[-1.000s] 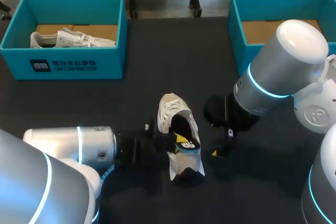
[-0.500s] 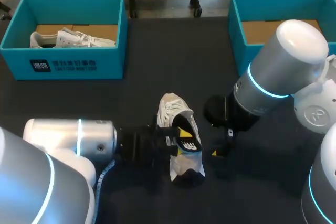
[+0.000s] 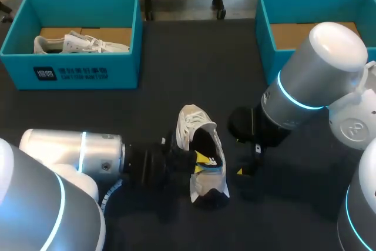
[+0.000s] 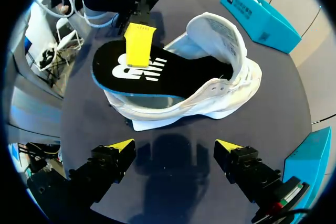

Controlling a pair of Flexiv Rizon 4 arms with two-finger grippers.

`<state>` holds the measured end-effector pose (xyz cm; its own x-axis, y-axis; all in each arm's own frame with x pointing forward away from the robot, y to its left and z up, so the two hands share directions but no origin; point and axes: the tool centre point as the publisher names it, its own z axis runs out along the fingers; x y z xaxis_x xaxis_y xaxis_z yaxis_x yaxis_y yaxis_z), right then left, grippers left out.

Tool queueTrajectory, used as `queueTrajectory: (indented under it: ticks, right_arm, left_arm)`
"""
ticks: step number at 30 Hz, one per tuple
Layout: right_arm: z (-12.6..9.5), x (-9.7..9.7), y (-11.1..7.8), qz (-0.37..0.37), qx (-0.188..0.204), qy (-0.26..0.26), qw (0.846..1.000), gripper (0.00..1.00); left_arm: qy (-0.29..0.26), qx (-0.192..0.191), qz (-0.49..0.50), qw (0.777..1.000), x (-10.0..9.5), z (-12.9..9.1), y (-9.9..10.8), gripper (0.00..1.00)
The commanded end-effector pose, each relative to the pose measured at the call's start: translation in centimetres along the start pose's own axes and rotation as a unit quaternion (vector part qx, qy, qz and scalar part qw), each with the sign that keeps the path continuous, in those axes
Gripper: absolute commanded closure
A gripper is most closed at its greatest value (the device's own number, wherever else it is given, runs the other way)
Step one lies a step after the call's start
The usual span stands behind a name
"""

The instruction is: Take the shoe out of the shoebox, open the shoe tongue, remove and reinsert the insole, then place the shoe into the shoebox

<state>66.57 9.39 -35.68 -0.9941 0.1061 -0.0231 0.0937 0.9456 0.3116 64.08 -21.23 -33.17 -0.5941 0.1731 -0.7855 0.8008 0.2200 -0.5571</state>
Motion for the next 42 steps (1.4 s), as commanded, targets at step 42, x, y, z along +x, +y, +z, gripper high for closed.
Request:
queueTrajectory:
  ticks: [42]
  right_arm:
    - [0.1,0.1,0.0,0.000,-0.001,-0.001,1.000,0.00]
  left_arm:
    - [-0.029,-0.063,0.081,0.994,1.9,1.5,1.5,1.00]
